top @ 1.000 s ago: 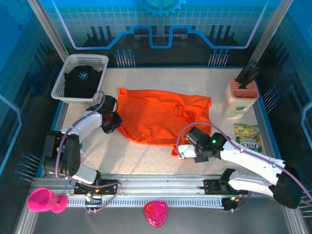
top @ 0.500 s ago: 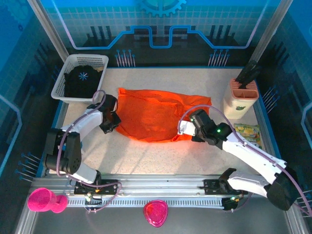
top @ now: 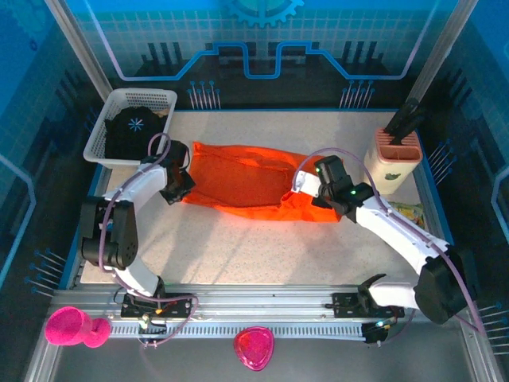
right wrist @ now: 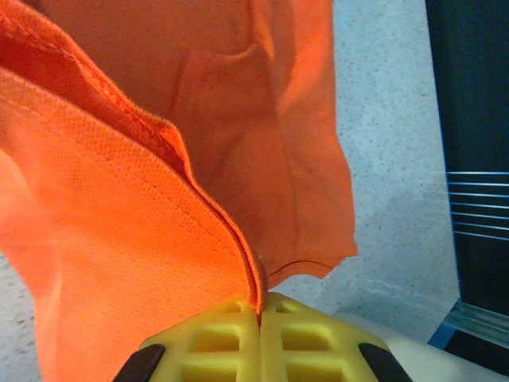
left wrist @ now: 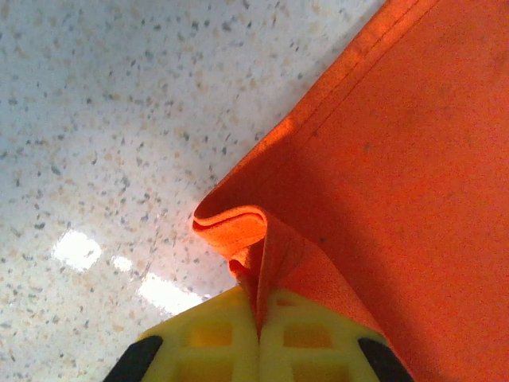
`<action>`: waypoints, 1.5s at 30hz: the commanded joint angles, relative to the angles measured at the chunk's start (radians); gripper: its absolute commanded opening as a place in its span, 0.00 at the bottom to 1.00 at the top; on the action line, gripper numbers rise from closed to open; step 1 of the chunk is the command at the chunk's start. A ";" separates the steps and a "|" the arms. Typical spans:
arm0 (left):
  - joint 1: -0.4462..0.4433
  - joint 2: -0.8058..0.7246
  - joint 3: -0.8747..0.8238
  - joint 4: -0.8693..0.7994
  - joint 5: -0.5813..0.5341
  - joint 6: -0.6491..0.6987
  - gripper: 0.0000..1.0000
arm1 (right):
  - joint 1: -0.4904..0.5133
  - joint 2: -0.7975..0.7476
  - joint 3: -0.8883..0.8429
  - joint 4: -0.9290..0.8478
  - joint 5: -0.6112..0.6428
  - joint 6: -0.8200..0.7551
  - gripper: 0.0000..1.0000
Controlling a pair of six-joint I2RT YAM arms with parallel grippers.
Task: Fold and stack the t-shirts
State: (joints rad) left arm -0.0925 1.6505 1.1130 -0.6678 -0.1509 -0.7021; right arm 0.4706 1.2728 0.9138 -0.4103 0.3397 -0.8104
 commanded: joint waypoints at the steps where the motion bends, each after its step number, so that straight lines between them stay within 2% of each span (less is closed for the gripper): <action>1: 0.010 0.044 0.051 -0.038 -0.031 0.032 0.00 | -0.040 0.042 0.036 0.063 -0.041 -0.027 0.00; 11: 0.013 0.174 0.150 -0.037 -0.045 0.054 0.00 | -0.108 0.178 0.069 0.159 -0.056 -0.037 0.00; 20: 0.013 0.267 0.259 -0.076 -0.066 0.080 0.00 | -0.121 0.270 0.100 0.210 -0.027 -0.013 0.00; 21: 0.013 0.275 0.263 -0.076 -0.066 0.078 0.03 | -0.122 0.281 0.102 0.214 -0.022 -0.007 0.00; 26: 0.014 0.298 0.269 -0.069 -0.080 0.065 0.34 | -0.124 0.346 0.116 0.267 0.025 0.044 0.00; 29: 0.014 0.299 0.287 -0.071 -0.082 0.061 0.47 | -0.125 0.393 0.133 0.300 0.070 0.087 0.00; 33: 0.014 0.282 0.321 -0.090 -0.079 0.066 0.58 | -0.125 0.450 0.158 0.331 0.149 0.174 0.01; 36: 0.014 0.247 0.334 -0.099 -0.081 0.076 0.69 | -0.124 0.479 0.168 0.354 0.200 0.250 0.16; 38: 0.013 0.212 0.334 -0.098 -0.078 0.086 0.81 | -0.124 0.486 0.166 0.390 0.240 0.308 0.28; 40: 0.007 0.173 0.324 -0.088 -0.065 0.110 0.99 | -0.124 0.479 0.157 0.425 0.261 0.353 0.41; 43: -0.013 0.113 0.299 -0.057 -0.036 0.160 0.99 | -0.124 0.441 0.150 0.449 0.274 0.409 0.51; 45: -0.035 0.074 0.287 -0.036 -0.028 0.198 0.99 | -0.124 0.396 0.147 0.442 0.274 0.443 0.54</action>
State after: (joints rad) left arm -0.0994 1.8030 1.4166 -0.7227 -0.2062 -0.5743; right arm 0.3588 1.7397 1.0504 -0.0200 0.5739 -0.4664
